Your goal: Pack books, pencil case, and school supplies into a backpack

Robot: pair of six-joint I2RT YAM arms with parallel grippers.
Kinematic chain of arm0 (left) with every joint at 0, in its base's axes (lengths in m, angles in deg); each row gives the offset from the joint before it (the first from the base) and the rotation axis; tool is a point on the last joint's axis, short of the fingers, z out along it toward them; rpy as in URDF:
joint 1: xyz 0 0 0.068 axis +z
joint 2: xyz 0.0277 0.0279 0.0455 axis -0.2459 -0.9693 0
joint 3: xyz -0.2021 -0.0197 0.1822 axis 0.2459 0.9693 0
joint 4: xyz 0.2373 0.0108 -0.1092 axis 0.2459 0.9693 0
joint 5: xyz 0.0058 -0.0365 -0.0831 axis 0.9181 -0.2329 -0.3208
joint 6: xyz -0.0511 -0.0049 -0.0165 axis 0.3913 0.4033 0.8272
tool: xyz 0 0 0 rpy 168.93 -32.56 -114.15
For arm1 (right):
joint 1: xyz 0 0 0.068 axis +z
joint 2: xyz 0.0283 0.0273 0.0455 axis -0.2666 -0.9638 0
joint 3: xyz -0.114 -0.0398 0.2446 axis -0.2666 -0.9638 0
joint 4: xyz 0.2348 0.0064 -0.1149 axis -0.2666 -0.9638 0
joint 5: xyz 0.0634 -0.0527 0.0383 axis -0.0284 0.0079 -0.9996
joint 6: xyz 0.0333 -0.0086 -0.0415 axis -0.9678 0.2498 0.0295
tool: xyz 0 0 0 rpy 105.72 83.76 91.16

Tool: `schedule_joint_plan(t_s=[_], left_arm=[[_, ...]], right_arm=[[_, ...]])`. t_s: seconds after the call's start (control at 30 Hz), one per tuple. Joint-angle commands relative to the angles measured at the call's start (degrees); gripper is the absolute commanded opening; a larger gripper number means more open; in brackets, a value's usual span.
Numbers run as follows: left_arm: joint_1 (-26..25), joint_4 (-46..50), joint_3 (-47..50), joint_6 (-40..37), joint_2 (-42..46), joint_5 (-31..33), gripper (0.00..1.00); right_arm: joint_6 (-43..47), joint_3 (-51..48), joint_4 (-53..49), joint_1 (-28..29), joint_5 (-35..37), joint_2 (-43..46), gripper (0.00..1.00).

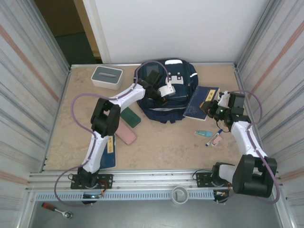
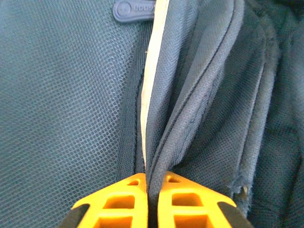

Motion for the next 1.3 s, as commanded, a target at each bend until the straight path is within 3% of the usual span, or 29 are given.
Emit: schedule_joint_plan(t_s=[0.0, 0.17, 0.27, 0.43, 0.6, 0.83, 1.03, 1.17, 1.27], left_arm=[[2.1, -8.9, 1.7, 9.6, 9.5, -4.5, 0.0], [5.0, -18.0, 4.2, 21.1, 14.7, -11.7, 0.0], [6.3, -20.1, 3.5, 25.6, 15.1, -14.6, 0.0], [7.8, -20.4, 0.8, 29.3, 14.2, -20.2, 0.0], [8.7, -19.4, -3.3, 31.6, 12.3, -25.5, 0.0], [8.8, -18.2, -8.2, 32.9, 8.2, -30.2, 0.0], [8.8, -16.7, -10.7, 32.9, 6.6, -32.7, 0.0], [8.9, -16.8, -10.5, 33.0, 6.5, -33.0, 0.0], [9.0, -17.2, -10.7, 33.8, 5.9, -32.2, 0.0]], right_arm=[[5.4, 1.4, -7.0, -0.3, 1.7, 4.2, 0.0], [4.5, 1.8, -10.0, -0.3, -0.6, 6.2, 0.0], [-3.0, -1.9, -1.3, 1.5, -3.4, 6.3, 0.0], [-13.7, -2.3, 13.3, 11.3, 0.8, -0.3, 0.0], [-22.4, 1.0, 25.5, 20.3, 14.5, -8.4, 0.0], [-33.7, 5.2, 39.4, 26.9, 34.4, -21.4, 0.0], [-35.1, 17.0, 43.9, 31.7, 48.2, -36.6, 0.0], [-35.8, 26.7, 46.5, 32.1, 49.9, -48.9, 0.16], [-34.6, 27.8, 46.7, 31.3, 45.8, -50.7, 0.34]])
